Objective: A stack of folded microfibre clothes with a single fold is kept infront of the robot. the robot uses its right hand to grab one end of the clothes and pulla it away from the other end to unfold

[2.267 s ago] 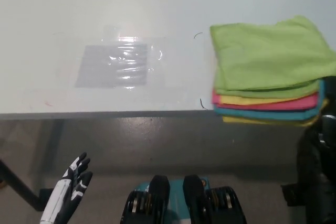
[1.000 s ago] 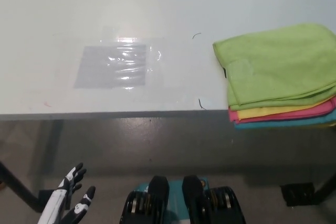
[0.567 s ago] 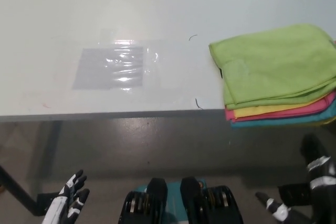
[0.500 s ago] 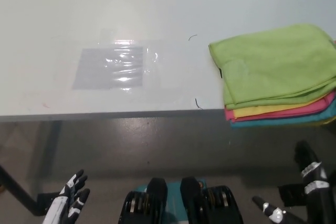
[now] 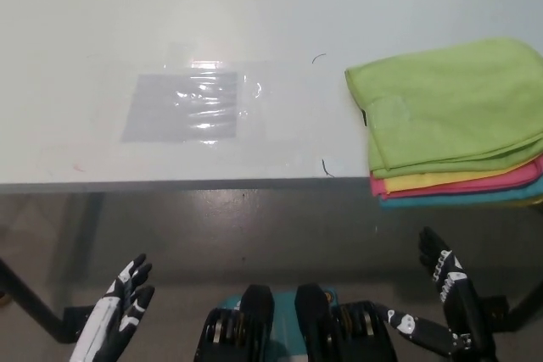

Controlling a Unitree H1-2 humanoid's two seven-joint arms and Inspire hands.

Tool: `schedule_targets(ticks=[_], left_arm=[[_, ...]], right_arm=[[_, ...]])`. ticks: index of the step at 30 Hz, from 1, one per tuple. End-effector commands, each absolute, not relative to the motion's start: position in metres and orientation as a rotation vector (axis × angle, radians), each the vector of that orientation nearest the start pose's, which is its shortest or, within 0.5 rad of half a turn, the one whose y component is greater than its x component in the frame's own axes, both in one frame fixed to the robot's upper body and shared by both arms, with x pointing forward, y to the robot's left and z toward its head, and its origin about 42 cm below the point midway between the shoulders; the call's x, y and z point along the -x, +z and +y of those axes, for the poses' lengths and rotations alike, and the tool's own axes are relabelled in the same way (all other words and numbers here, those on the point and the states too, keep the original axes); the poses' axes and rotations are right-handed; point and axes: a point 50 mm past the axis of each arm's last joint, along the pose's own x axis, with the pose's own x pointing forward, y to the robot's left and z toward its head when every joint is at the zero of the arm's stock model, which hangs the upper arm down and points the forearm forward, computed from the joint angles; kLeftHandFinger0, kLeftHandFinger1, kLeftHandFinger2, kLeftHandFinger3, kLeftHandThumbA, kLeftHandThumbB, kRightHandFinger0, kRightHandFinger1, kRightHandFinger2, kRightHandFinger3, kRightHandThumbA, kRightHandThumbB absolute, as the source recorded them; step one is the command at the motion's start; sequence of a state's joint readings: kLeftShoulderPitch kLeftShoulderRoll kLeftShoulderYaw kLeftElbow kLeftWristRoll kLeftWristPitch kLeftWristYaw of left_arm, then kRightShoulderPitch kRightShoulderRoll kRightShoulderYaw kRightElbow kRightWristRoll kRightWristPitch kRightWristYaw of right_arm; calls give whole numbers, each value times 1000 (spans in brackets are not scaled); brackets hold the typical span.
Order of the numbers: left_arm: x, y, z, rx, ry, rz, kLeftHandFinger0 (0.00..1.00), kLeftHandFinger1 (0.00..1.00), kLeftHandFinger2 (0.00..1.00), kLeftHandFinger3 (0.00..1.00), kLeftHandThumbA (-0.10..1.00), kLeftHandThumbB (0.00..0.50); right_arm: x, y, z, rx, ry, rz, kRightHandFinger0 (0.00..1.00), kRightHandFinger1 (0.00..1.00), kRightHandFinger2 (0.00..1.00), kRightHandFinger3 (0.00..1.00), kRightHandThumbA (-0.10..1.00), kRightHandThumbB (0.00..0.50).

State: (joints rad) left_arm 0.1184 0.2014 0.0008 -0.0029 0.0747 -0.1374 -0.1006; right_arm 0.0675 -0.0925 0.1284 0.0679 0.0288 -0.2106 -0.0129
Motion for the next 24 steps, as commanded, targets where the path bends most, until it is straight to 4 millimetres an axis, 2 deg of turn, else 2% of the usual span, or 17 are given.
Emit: schedule_targets(ticks=[1, 2, 7, 11, 14, 18, 22, 24], left_arm=[[-249, 90, 273, -298, -131, -65, 1000, 1000, 1000, 1000, 899, 268], [-250, 90, 272, -298, -132, -63, 1000, 1000, 1000, 1000, 891, 254], [-256, 93, 272, -304, -136, -69, 1000, 1000, 1000, 1000, 884, 251], [-258, 94, 273, -314, -136, -74, 1000, 1000, 1000, 1000, 884, 246], [-263, 95, 273, -317, -135, -76, 1000, 1000, 1000, 1000, 864, 230], [-266, 95, 273, -318, -135, -69, 1000, 1000, 1000, 1000, 861, 232], [-266, 93, 276, -331, -127, -59, 1000, 1000, 1000, 1000, 892, 255], [-267, 93, 276, -332, -125, -60, 1000, 1000, 1000, 1000, 888, 249]], right_arm=[[-263, 73, -214, 49, 142, -65, 1000, 1000, 1000, 1000, 1000, 169], [-264, 72, -215, 51, 144, -57, 1000, 1000, 1000, 1000, 1000, 165], [-265, 73, -217, 56, 155, -51, 1000, 1000, 1000, 1000, 1000, 133], [-265, 72, -216, 70, 168, -45, 1000, 1000, 1000, 1000, 1000, 138], [-268, 74, -216, 71, 167, -44, 1000, 1000, 1000, 1000, 1000, 122], [-270, 74, -217, 70, 165, -43, 1000, 1000, 1000, 1000, 1000, 112], [-277, 73, -215, 82, 166, -48, 1000, 1000, 1000, 1000, 1000, 93], [-279, 73, -215, 87, 166, -47, 1000, 1000, 1000, 1000, 1000, 101]])
